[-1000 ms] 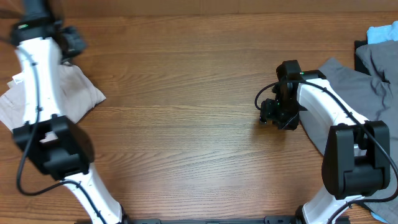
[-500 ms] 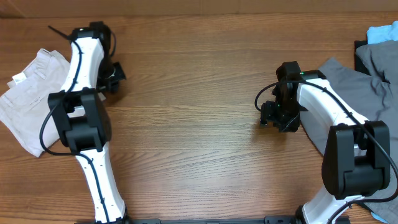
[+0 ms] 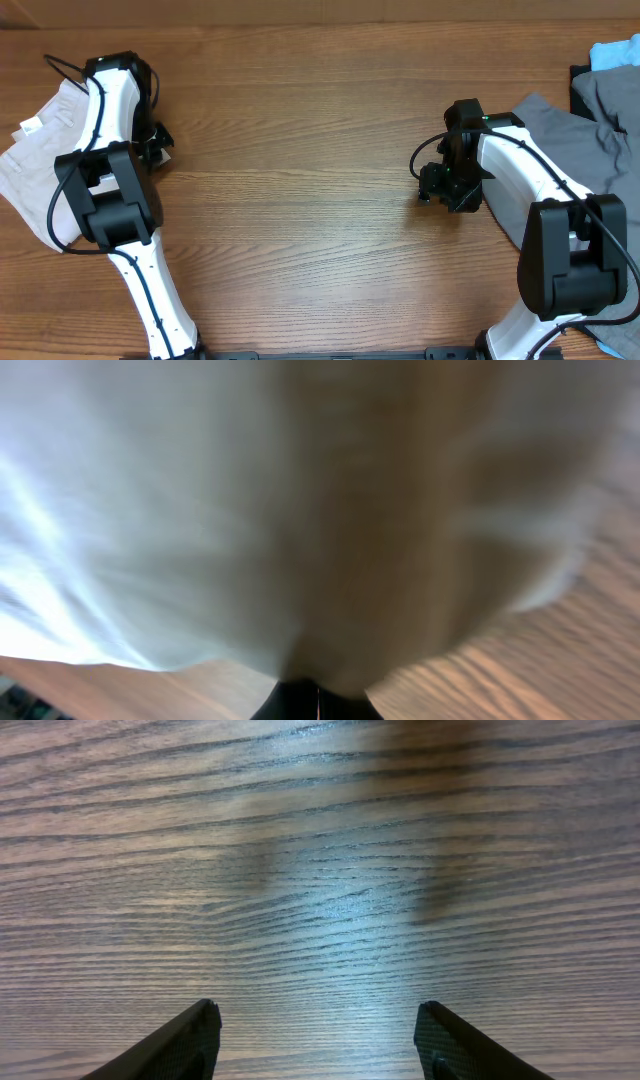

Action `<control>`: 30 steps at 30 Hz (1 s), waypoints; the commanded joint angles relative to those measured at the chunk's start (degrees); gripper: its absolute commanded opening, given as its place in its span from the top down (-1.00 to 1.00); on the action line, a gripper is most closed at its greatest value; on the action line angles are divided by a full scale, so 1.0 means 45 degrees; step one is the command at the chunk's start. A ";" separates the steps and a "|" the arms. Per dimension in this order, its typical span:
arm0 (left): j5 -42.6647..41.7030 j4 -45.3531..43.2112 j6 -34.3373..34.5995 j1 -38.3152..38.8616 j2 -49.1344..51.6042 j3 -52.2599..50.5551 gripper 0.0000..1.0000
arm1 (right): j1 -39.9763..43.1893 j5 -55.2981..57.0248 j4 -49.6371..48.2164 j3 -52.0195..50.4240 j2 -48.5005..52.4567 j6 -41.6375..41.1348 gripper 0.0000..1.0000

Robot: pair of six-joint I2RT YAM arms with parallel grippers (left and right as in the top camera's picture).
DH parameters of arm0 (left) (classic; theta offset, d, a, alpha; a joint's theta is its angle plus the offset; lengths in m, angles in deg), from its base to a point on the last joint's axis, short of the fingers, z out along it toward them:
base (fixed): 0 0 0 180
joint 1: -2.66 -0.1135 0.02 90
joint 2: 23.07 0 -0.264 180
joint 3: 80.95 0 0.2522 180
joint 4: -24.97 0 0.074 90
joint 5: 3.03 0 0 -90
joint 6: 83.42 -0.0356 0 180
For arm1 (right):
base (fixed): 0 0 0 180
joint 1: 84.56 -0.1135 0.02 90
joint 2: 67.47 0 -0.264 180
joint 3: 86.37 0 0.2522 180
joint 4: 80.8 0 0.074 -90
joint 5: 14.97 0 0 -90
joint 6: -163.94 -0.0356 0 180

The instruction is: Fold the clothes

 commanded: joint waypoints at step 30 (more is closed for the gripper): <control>0.4119 -0.2021 0.0223 -0.2191 -0.0117 -0.1277 0.91 | 0.0010 0.0087 0.0024 0.0277 -0.0010 0.0087 -0.34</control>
